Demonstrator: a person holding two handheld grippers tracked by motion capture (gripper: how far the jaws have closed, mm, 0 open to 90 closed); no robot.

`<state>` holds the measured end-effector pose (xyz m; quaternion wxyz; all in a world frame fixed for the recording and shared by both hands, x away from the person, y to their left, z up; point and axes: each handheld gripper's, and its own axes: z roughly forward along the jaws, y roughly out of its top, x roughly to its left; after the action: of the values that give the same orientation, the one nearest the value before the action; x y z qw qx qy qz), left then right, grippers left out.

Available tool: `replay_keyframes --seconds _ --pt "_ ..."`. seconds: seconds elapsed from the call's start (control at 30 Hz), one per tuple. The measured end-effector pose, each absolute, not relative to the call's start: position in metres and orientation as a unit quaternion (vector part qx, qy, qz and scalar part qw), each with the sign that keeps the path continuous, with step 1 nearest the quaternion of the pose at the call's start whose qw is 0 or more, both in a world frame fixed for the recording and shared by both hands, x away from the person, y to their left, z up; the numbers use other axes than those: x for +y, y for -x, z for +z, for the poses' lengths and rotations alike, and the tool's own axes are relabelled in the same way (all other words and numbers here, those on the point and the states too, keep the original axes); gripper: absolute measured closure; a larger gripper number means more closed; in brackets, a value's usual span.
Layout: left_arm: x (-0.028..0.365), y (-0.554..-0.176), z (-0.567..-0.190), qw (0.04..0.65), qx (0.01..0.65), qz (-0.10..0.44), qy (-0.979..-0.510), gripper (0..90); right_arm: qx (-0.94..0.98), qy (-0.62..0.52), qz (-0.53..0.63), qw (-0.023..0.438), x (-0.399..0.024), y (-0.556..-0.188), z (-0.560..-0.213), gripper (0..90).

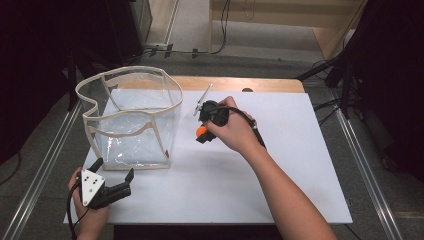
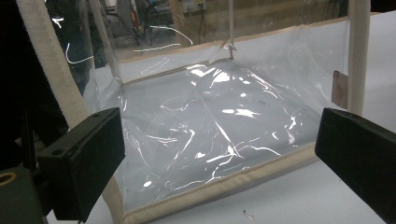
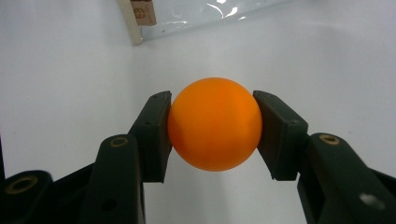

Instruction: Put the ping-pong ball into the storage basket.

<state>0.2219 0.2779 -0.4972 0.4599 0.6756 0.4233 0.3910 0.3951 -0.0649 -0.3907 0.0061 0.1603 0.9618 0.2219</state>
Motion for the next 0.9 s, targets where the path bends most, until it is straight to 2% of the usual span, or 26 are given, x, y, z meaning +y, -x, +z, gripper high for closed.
replay_keyframes --seconds 0.9 --pt "0.278 -0.222 -0.497 0.46 0.425 0.39 -0.675 2.1 0.962 -0.15 0.226 0.011 -0.061 -0.399 -0.365 48.0"
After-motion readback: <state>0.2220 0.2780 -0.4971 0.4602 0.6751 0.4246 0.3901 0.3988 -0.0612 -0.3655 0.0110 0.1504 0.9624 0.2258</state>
